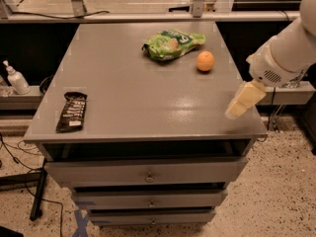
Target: Move orange near rxbar chocolate
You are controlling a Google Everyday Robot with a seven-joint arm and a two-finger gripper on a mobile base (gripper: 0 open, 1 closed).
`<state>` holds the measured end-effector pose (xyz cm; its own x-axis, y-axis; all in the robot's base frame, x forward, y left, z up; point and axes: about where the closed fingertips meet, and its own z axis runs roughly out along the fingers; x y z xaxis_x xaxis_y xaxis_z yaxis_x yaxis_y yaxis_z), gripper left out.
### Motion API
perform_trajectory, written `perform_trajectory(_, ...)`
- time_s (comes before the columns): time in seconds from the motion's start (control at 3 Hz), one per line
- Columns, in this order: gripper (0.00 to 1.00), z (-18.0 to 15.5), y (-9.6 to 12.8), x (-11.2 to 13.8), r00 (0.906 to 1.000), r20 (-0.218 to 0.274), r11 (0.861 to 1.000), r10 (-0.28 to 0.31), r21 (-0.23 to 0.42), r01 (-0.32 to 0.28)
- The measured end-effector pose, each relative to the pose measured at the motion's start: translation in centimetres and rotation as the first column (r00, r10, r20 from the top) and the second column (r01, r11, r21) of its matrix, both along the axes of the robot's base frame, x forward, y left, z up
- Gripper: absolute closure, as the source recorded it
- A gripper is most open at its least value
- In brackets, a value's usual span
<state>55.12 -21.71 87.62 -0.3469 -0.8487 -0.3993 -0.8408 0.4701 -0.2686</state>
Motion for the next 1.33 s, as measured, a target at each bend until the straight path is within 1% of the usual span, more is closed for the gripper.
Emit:
perform_trajectory(0.33, 0.00, -2.3, -0.4, 4.9, 0.9967, 0.051, 0.997, -0.063, 0.052, 0.060)
perform_trajectory(0.67, 0.00, -3.4, -2.2, 9.6, 0.9849, 0.075, 0.979, -0.156, 0.147, 0.144)
perform_trajectory(1.0, 0.00, -3.5, -2.4, 12.9, 0.9727, 0.053, 0.940, -0.226, 0.275, 0.203)
perform_trajectory(1.33, 0.00, -3.0, -1.5, 15.8, 0.9628, 0.009, 0.872, -0.270, 0.427, 0.241)
